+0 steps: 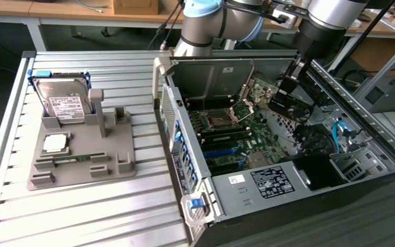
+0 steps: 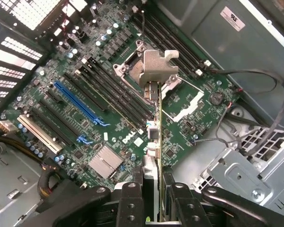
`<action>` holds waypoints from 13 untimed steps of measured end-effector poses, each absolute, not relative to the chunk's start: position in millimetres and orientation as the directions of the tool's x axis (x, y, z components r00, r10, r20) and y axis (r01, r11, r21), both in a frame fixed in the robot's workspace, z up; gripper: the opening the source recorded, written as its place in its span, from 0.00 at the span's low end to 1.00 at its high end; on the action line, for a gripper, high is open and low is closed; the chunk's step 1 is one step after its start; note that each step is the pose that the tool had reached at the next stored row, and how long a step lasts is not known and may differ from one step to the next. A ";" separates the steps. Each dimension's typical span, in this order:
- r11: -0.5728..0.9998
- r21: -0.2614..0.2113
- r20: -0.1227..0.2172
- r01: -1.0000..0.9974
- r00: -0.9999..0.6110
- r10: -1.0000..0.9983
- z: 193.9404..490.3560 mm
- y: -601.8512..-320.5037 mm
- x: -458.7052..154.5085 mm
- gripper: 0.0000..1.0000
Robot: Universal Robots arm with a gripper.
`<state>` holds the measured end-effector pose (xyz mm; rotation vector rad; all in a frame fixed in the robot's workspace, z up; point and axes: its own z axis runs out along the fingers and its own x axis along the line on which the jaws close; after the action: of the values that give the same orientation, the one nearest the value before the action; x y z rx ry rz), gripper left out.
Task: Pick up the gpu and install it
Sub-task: 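Insert the gpu into the slot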
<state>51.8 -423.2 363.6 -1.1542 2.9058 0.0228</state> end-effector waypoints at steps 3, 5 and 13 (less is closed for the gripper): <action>0.723 0.008 -0.020 -0.691 -0.723 -0.691 363.5 -423.2 46.8 0.27; 0.718 0.009 -0.020 -0.696 -0.718 -0.696 363.4 -423.2 44.3 0.27; 0.681 0.009 -0.020 -0.732 -0.681 -0.732 363.1 -423.2 37.1 0.27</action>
<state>37.1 -423.2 363.1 -1.2490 2.8665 0.0253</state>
